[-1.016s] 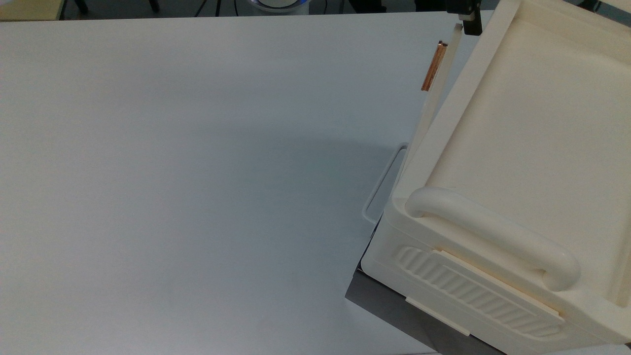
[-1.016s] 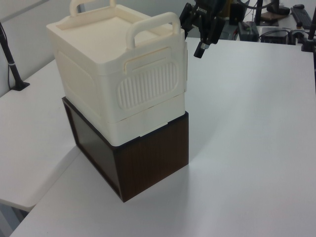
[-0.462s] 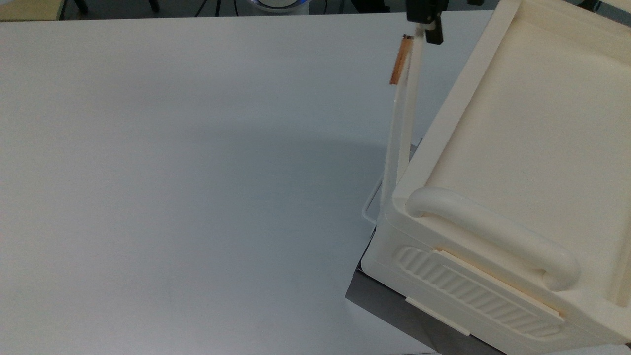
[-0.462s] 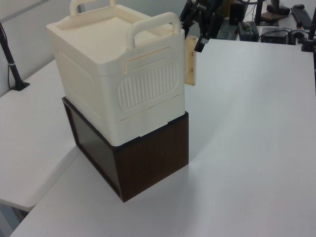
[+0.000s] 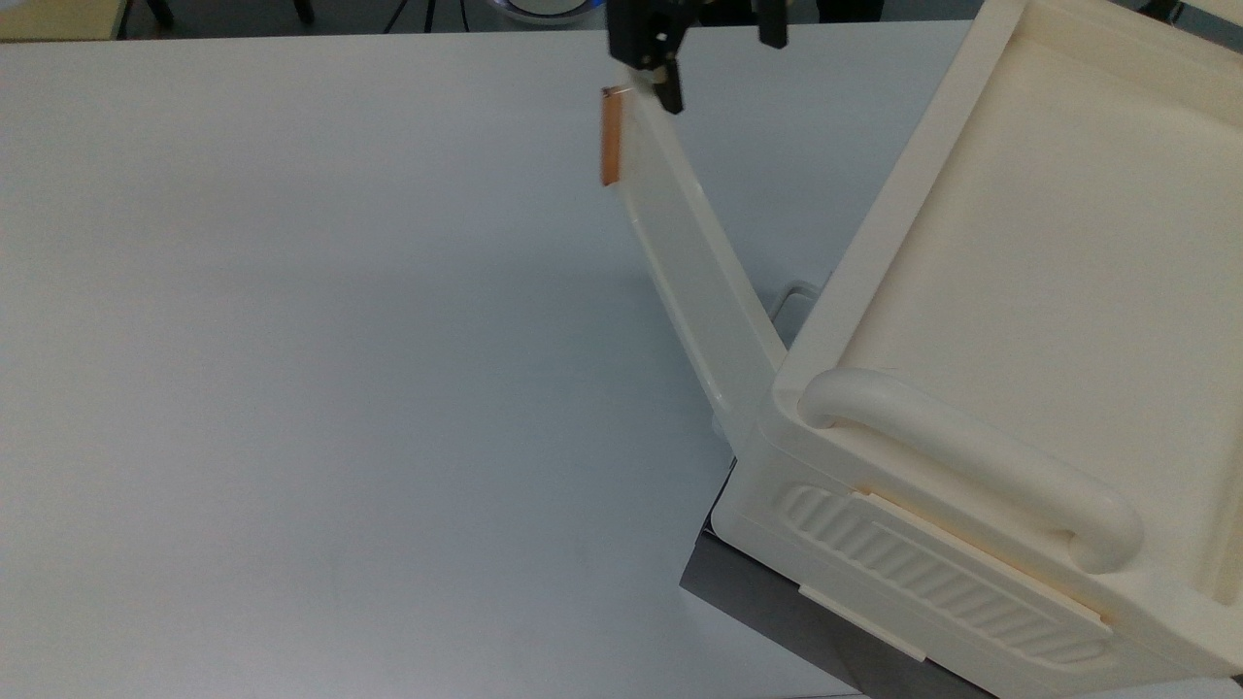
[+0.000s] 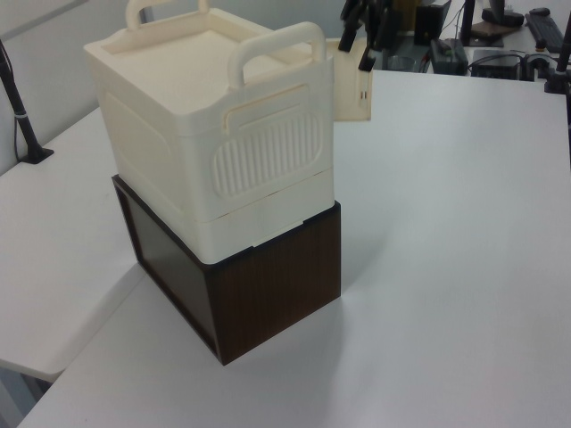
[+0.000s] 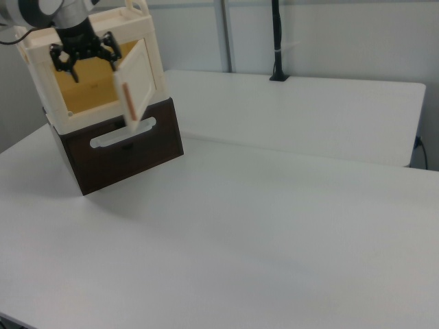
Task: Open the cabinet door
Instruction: 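Pull the door edge outward, swinging the door open on its hinge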
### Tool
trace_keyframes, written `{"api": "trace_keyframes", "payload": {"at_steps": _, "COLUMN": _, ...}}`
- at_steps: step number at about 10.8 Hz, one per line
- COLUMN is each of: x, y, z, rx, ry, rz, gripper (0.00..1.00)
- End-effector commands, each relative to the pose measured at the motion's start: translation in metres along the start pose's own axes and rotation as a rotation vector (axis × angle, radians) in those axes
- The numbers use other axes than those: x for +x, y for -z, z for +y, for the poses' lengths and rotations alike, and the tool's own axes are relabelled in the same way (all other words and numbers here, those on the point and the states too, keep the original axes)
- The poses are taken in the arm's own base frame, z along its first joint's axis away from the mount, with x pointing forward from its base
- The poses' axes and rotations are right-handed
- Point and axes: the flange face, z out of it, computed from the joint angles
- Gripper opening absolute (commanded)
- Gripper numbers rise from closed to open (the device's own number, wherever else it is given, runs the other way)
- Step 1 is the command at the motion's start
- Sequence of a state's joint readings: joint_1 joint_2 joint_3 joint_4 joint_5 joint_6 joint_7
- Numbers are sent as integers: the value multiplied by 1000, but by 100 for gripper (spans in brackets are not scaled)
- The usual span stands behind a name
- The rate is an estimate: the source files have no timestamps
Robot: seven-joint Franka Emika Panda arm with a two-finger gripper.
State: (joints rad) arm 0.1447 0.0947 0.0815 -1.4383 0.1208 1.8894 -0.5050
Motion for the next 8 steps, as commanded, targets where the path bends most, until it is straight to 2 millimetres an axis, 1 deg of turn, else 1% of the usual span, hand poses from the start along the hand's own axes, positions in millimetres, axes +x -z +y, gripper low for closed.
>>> {"api": "trace_keyframes", "payload": {"at_steps": 1, "x": -38, "y": 20, "z": 51, "rx": -87, "ry": -63, "rz": -52, "gripper": 100}}
{"api": "trace_keyframes", "payload": {"at_steps": 3, "x": -55, "y": 16, "z": 80, "rx": -124, "ry": -106, "rz": -78, "gripper": 100}}
{"api": "trace_keyframes", "payload": {"at_steps": 4, "x": -60, "y": 16, "z": 88, "rx": -126, "ry": -123, "rz": -85, "gripper": 100}}
{"api": "trace_keyframes", "payload": {"at_steps": 6, "x": -65, "y": 6, "z": 89, "rx": -115, "ry": -155, "rz": -104, "gripper": 100}}
{"api": "trace_keyframes", "payload": {"at_steps": 8, "x": -67, "y": -5, "z": 84, "rx": -116, "ry": -197, "rz": -139, "gripper": 100}}
